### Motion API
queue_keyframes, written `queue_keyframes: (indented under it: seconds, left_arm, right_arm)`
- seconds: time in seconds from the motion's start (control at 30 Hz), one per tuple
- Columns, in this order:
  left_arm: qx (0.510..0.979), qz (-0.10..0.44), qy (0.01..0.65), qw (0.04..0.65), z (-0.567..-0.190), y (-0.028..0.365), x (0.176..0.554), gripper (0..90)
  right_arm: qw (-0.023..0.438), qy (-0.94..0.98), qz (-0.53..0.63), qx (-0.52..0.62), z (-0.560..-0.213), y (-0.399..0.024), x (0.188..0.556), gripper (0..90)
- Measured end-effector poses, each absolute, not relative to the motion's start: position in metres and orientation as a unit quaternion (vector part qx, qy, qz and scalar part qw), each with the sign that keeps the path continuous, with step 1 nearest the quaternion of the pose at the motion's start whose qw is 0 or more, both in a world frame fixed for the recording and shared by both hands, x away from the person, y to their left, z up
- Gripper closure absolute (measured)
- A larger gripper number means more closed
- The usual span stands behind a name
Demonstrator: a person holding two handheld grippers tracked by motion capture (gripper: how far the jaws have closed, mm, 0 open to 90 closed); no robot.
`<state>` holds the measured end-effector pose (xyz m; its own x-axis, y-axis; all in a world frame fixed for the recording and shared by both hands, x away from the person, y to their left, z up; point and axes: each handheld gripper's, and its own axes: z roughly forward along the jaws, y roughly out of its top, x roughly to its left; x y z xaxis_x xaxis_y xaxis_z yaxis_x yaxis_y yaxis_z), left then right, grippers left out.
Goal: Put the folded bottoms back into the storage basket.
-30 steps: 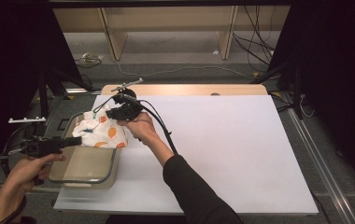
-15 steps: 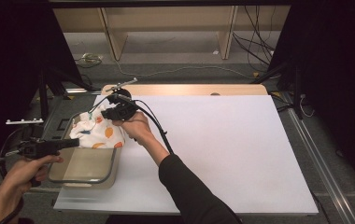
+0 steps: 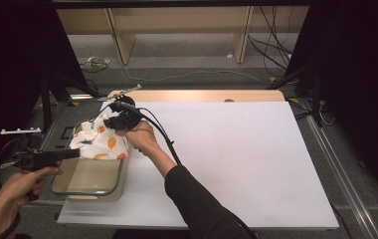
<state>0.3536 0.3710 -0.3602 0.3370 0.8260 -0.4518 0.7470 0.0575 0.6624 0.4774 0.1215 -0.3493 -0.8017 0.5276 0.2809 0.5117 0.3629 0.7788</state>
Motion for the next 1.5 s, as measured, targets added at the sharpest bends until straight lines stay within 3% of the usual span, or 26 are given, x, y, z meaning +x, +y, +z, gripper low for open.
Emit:
queue_keyframes:
  seconds: [1.5]
  left_arm:
    - [0.677,0.044,0.598,0.426,-0.372,0.394,0.354,84.4]
  right_arm:
    - [0.003,0.829,0.460,0.319,-0.367,0.144,0.477,81.9]
